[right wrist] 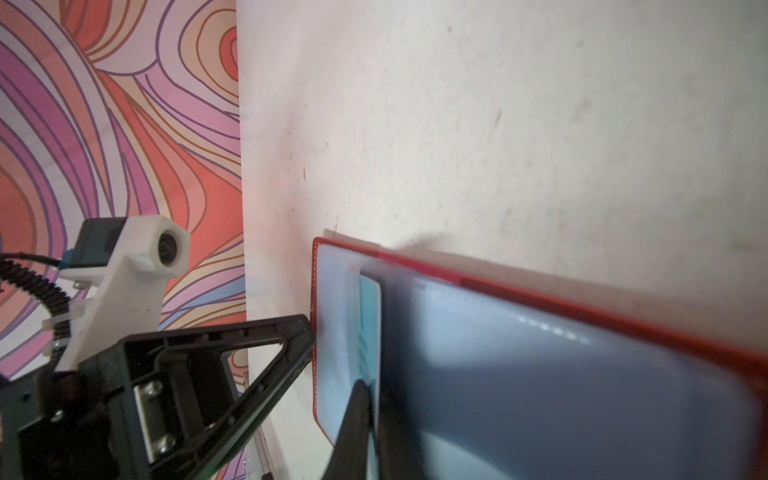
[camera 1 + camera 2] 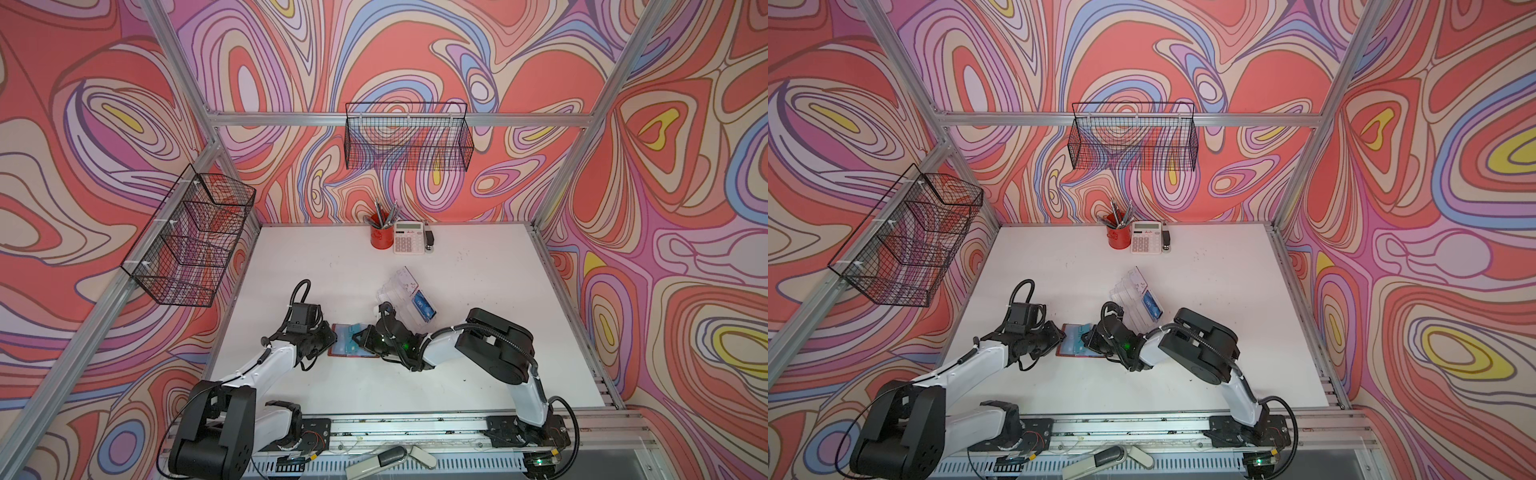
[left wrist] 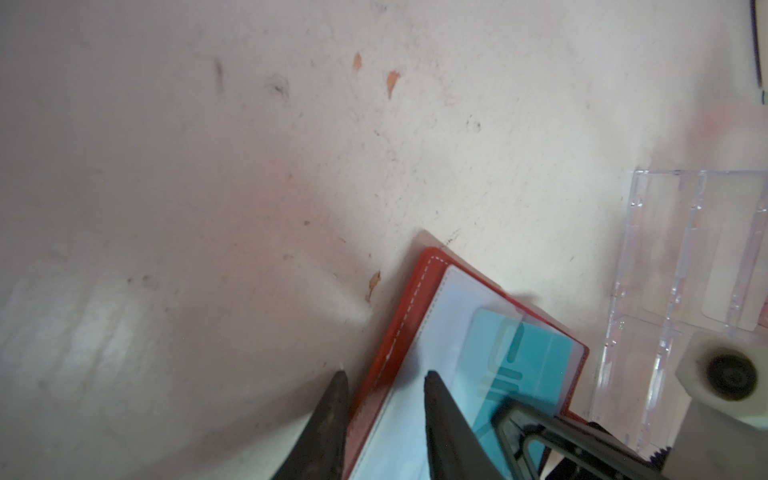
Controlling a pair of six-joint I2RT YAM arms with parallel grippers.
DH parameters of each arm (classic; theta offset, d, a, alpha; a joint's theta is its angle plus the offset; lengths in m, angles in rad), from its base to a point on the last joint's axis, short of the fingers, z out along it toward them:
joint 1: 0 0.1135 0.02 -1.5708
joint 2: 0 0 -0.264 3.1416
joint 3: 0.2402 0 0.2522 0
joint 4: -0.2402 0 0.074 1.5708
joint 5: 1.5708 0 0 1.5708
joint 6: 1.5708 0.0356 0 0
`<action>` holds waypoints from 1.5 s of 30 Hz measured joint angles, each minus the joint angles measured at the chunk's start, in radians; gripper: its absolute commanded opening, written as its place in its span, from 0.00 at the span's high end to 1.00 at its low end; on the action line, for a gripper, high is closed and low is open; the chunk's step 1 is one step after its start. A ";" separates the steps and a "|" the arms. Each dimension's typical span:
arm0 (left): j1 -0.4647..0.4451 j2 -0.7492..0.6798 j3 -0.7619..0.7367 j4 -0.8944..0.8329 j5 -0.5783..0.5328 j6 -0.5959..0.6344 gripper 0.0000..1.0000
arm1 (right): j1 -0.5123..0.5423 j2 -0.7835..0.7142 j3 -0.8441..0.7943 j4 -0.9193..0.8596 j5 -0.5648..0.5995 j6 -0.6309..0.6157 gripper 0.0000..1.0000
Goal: Put the credit cards into the card holder
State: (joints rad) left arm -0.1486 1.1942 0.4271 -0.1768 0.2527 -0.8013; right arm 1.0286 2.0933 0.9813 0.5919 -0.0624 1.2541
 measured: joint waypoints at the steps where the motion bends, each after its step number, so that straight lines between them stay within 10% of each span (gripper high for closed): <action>1: 0.000 -0.011 -0.006 -0.001 0.000 -0.002 0.57 | 0.005 -0.008 0.010 -0.033 0.017 -0.011 0.79; 6: 0.000 -0.091 -0.055 0.008 0.021 -0.019 0.39 | 0.028 -0.082 0.051 -0.250 0.133 -0.074 0.65; 25: 0.004 0.059 -0.048 0.244 0.183 -0.026 0.39 | 0.061 -0.127 0.156 -0.607 0.363 -0.182 0.49; 45: 0.006 0.119 -0.048 0.322 0.278 -0.039 0.41 | 0.080 -0.123 0.105 -0.489 0.290 -0.134 0.67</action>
State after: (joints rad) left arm -0.1421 1.3128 0.3786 0.1455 0.5312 -0.8402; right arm 1.1088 1.9701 1.0863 0.1028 0.2279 1.1202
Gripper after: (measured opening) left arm 0.591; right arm 0.349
